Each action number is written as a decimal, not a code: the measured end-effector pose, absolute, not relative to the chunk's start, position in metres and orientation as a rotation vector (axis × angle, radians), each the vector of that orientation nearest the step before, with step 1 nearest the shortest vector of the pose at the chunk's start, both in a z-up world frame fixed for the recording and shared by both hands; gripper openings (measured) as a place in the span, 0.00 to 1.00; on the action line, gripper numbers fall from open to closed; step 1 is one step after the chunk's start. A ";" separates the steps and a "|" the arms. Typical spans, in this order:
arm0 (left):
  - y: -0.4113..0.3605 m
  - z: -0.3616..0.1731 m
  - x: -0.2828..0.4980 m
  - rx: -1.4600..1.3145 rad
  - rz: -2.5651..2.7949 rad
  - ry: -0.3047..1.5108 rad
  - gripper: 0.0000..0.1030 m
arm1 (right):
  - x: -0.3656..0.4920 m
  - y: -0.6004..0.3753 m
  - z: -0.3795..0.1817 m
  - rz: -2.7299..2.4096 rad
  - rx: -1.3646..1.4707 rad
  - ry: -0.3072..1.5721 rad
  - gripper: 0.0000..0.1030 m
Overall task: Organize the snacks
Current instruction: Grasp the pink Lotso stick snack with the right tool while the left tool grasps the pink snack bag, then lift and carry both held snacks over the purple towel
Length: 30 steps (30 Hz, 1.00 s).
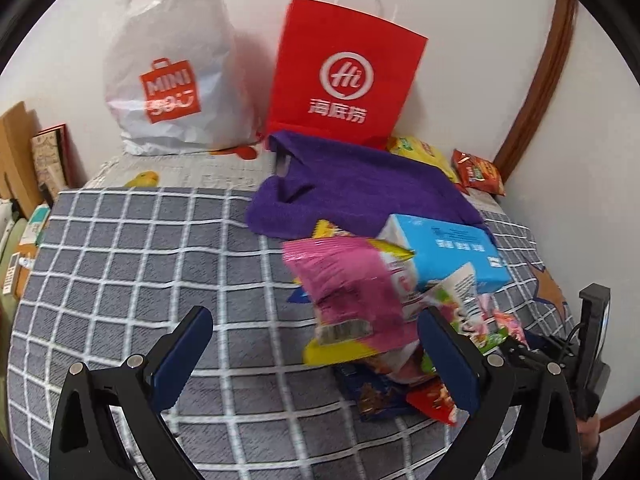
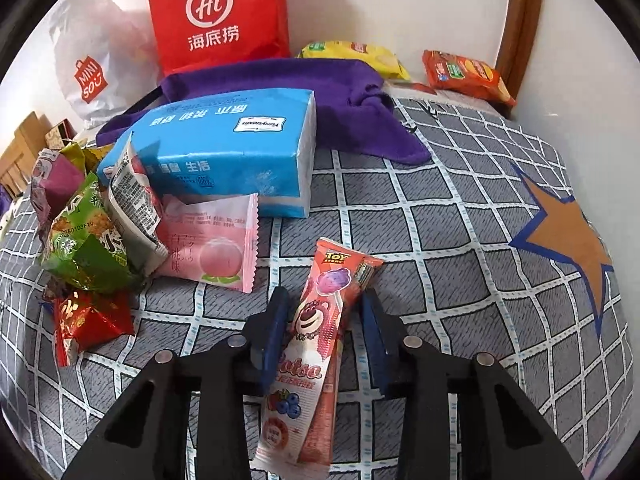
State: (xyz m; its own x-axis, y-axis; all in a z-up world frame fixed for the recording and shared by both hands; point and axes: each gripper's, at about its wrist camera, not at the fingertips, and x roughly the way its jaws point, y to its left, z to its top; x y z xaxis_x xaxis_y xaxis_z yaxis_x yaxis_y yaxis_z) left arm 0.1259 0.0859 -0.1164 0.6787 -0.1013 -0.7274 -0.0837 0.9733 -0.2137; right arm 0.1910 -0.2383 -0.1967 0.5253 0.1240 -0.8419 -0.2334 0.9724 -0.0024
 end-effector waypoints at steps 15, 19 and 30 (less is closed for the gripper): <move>0.064 -0.141 0.183 -0.293 -0.048 0.961 0.99 | 0.192 -0.253 -0.198 0.238 -0.064 0.964 0.30; 0.064 -0.147 0.188 -0.305 -0.048 0.991 0.98 | 0.193 -0.250 -0.199 0.236 -0.078 0.963 0.30; 0.068 -0.144 0.174 -0.327 -0.094 0.993 0.61 | 0.196 -0.237 -0.196 0.215 -0.158 0.987 0.25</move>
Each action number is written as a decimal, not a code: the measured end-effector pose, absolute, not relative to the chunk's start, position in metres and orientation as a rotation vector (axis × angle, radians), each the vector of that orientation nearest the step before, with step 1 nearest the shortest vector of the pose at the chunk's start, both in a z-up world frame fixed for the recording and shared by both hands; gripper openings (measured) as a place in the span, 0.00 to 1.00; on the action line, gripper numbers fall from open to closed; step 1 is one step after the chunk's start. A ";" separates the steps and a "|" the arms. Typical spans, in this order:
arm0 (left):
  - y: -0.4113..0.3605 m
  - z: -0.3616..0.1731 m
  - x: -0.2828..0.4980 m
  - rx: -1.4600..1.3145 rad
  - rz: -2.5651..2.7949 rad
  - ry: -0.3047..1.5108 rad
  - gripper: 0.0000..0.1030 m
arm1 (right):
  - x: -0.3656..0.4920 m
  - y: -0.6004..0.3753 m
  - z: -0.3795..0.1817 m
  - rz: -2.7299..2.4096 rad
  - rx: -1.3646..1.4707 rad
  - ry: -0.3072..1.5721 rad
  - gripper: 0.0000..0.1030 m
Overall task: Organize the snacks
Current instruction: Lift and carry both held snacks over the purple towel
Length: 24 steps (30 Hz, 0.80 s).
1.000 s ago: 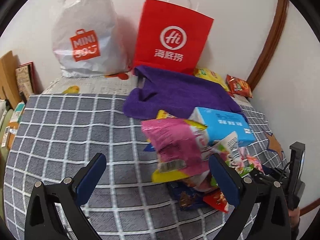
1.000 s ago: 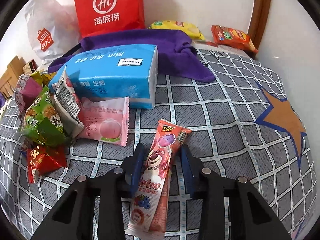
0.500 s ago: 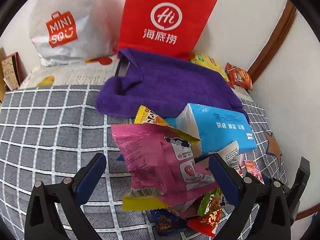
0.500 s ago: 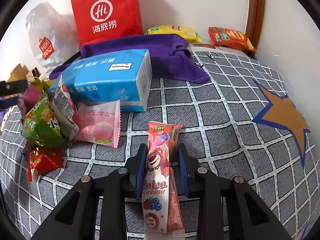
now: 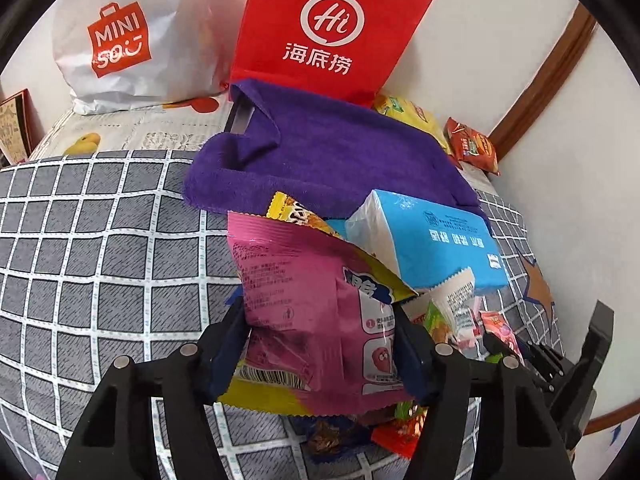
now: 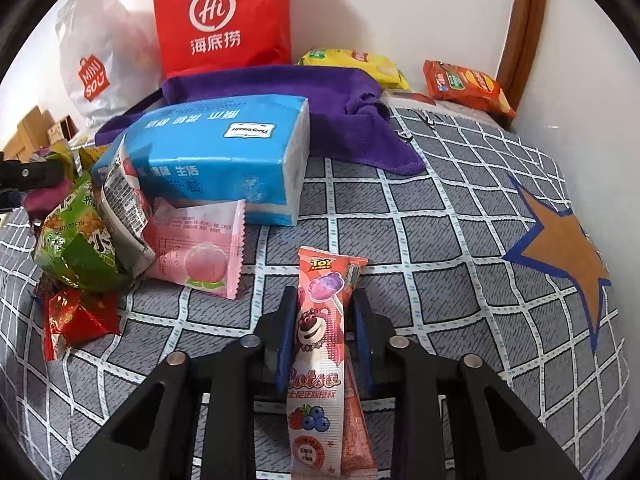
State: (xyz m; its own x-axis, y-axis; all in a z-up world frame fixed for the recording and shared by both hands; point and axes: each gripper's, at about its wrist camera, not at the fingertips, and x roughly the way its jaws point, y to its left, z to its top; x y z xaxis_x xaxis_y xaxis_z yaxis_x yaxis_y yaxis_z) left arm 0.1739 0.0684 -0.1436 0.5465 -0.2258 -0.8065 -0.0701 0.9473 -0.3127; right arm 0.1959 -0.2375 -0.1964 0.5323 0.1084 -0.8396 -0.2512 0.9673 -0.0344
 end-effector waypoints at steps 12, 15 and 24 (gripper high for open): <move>0.082 -0.119 0.142 -0.313 -0.138 0.969 0.61 | 0.174 -0.245 -0.167 0.153 -0.086 0.996 0.24; 0.078 -0.109 0.138 -0.302 -0.172 0.952 0.61 | 0.171 -0.244 -0.148 0.135 -0.085 0.955 0.24; 0.055 -0.080 0.142 -0.257 -0.263 0.915 0.61 | 0.179 -0.231 -0.101 0.154 -0.019 0.887 0.24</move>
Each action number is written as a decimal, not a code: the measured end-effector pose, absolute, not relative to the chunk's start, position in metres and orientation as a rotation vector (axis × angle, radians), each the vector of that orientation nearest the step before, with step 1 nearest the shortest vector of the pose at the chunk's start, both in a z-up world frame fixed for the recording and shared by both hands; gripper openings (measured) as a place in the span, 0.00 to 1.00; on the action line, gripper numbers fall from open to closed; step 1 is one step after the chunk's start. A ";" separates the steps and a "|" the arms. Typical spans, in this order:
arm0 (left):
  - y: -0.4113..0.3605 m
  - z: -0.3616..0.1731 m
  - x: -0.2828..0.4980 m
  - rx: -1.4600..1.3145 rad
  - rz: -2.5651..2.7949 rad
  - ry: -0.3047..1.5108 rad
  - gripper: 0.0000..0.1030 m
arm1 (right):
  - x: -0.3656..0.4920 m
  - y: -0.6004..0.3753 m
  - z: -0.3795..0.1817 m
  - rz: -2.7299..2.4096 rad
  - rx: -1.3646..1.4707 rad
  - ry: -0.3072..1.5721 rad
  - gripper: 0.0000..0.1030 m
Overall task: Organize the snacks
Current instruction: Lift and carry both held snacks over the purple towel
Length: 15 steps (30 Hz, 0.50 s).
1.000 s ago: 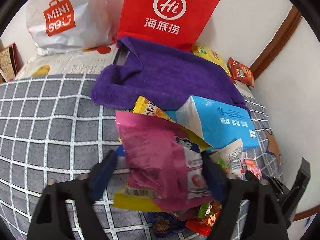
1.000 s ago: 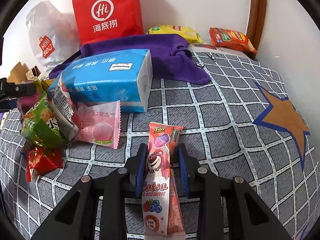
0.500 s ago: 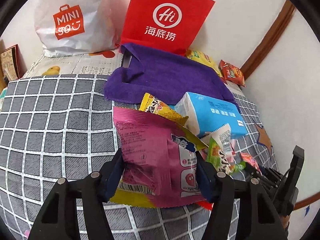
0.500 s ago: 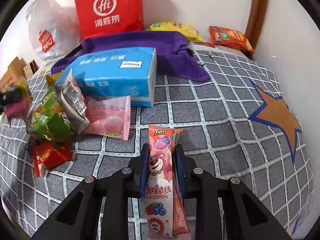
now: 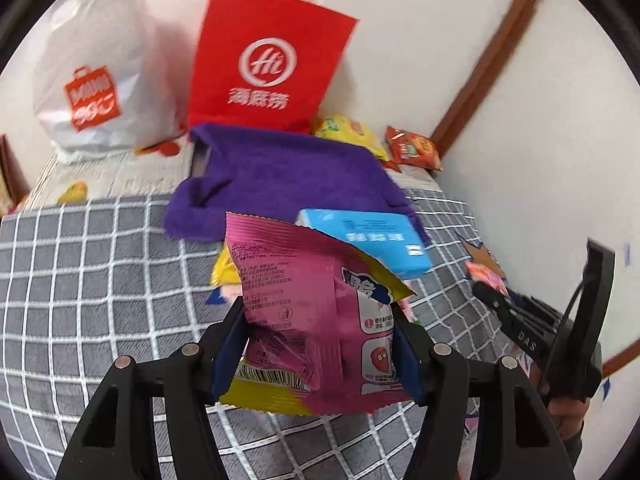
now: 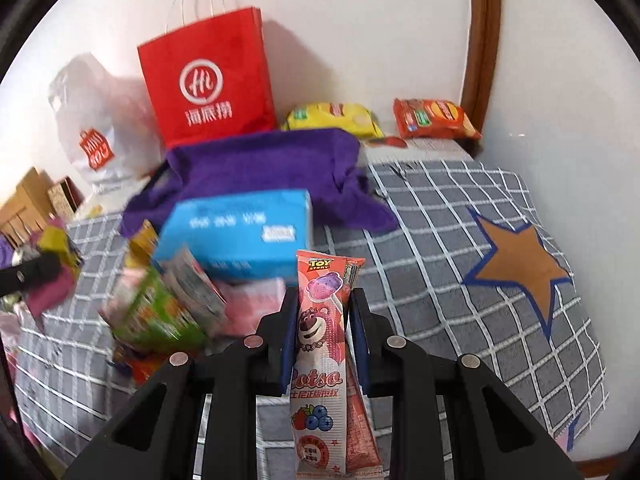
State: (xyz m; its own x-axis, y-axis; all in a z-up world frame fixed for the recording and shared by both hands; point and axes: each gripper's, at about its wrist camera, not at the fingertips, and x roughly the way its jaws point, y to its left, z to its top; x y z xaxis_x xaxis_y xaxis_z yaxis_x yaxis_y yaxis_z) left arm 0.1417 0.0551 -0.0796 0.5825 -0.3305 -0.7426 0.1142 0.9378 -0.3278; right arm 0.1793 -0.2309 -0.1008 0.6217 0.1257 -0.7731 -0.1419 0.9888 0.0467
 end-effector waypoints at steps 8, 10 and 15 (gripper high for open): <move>0.040 -0.059 0.155 -0.232 -0.315 0.890 0.61 | 0.200 -0.217 -0.080 0.165 -0.039 0.860 0.24; 0.036 -0.054 0.161 -0.219 -0.315 0.885 0.61 | 0.207 -0.215 -0.077 0.164 -0.039 0.856 0.24; 0.032 -0.045 0.178 -0.213 -0.316 0.885 0.61 | 0.228 -0.210 -0.069 0.170 -0.037 0.836 0.24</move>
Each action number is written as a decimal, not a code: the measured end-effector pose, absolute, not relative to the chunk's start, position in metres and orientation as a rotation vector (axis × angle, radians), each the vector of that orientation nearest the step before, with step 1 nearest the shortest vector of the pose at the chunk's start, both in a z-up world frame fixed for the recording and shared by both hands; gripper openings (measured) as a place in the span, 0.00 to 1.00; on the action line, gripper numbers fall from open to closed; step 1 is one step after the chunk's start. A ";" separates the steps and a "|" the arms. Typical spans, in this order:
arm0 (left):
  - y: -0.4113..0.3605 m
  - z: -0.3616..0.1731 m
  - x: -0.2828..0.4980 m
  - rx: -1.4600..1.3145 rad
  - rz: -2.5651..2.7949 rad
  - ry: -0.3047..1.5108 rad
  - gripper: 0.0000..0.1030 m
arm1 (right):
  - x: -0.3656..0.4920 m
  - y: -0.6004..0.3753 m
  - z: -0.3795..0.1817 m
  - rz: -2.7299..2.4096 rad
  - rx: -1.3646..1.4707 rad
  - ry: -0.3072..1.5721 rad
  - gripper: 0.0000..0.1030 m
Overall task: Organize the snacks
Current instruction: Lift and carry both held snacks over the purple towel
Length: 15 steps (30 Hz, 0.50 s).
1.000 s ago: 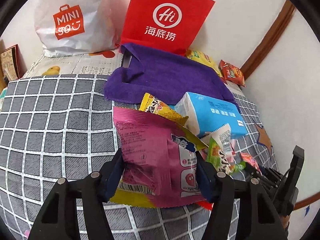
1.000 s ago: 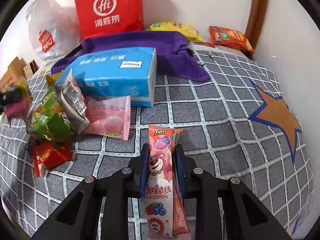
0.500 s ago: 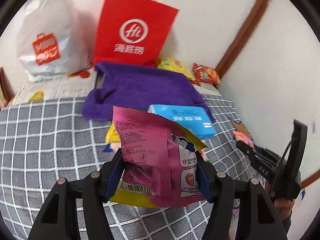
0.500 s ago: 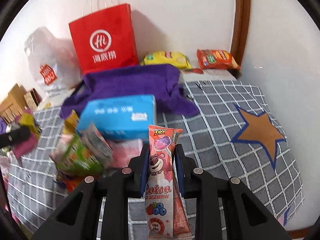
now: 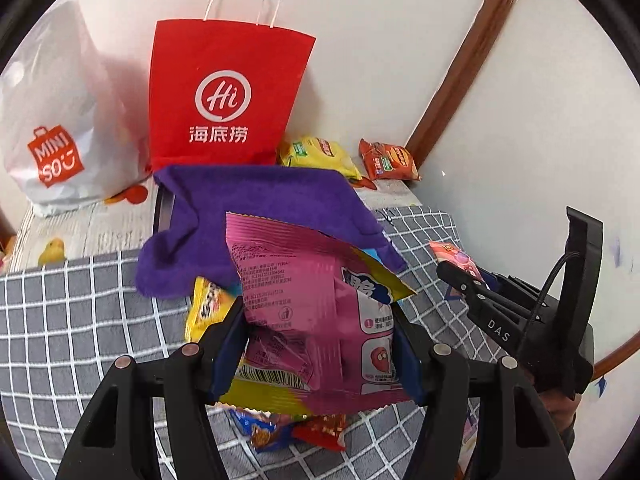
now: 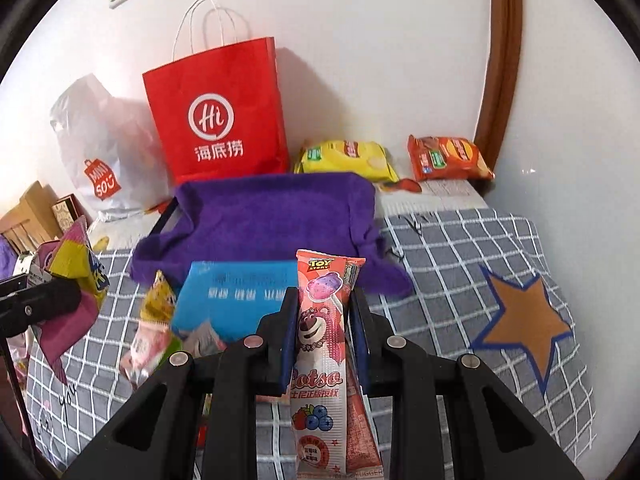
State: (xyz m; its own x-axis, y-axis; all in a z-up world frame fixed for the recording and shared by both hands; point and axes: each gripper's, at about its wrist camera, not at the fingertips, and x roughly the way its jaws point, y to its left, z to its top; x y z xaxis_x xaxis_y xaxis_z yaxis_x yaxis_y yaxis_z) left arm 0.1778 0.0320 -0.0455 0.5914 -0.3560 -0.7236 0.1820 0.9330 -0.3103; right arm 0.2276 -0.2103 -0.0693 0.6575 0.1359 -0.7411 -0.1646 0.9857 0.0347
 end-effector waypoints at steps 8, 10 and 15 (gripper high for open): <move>0.035 -0.038 0.211 -0.229 -0.300 0.889 0.61 | 0.267 -0.197 -0.065 0.186 -0.042 0.829 0.24; 0.038 -0.035 0.219 -0.231 -0.293 0.883 0.61 | 0.277 -0.192 -0.064 0.186 -0.055 0.828 0.24; 0.040 -0.031 0.243 -0.237 -0.285 0.867 0.61 | 0.305 -0.184 -0.064 0.182 -0.056 0.833 0.24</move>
State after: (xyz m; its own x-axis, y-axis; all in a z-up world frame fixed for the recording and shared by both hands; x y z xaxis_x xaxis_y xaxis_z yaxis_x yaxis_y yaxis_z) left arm 0.2429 0.0404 -0.0309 0.6132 -0.3397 -0.7131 0.1489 0.9363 -0.3180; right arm 0.3049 -0.1839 -0.0639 0.6579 0.1383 -0.7403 -0.1824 0.9830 0.0215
